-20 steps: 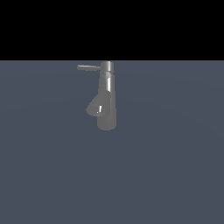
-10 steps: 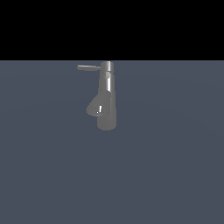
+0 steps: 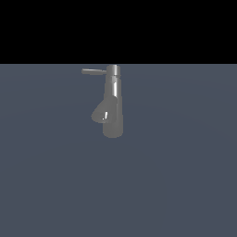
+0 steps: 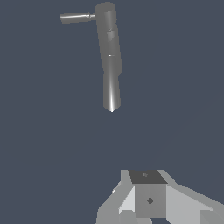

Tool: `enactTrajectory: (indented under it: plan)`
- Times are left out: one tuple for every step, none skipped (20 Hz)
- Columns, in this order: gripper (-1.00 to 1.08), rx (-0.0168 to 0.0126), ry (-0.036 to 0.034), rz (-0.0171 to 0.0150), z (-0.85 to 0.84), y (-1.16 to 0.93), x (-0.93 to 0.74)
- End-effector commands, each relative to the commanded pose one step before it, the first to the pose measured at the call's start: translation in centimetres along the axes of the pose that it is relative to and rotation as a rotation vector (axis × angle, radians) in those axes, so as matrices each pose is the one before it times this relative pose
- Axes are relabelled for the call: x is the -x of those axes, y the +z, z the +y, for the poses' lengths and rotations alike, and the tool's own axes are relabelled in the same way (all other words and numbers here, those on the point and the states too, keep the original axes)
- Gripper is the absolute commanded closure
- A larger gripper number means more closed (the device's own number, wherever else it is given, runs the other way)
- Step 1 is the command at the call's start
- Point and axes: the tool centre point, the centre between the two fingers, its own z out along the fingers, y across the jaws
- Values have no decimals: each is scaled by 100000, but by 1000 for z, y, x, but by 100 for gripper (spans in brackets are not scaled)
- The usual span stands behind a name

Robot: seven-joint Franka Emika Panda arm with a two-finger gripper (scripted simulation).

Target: Turn on the faucet by rotating a designated handle.

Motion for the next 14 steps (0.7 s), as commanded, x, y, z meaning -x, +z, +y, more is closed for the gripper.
enactTrajectory:
  plan:
    - [108, -1626, 3959, -740, -271, 42, -1113]
    - [108, -713, 1886, -356, -147, 29, -521]
    - [108, -730, 2028, -391, -168, 41, -556]
    - [108, -742, 2176, -427, -189, 55, -591]
    - [108, -747, 2327, -464, -212, 71, -626]
    - [108, -745, 2480, -500, -238, 89, -660]
    - [108, -726, 2605, -528, -264, 108, -685]
    - [108, -684, 2661, -541, -284, 126, -691]
    - [108, -633, 2684, -543, -300, 143, -687]
    - [108, -581, 2703, -542, -318, 159, -682]
    - [108, -530, 2723, -538, -334, 175, -676]
    - [108, -479, 2739, -531, -351, 192, -669]
    - [108, -428, 2756, -521, -368, 208, -661]
    - [108, -379, 2771, -508, -384, 224, -653]
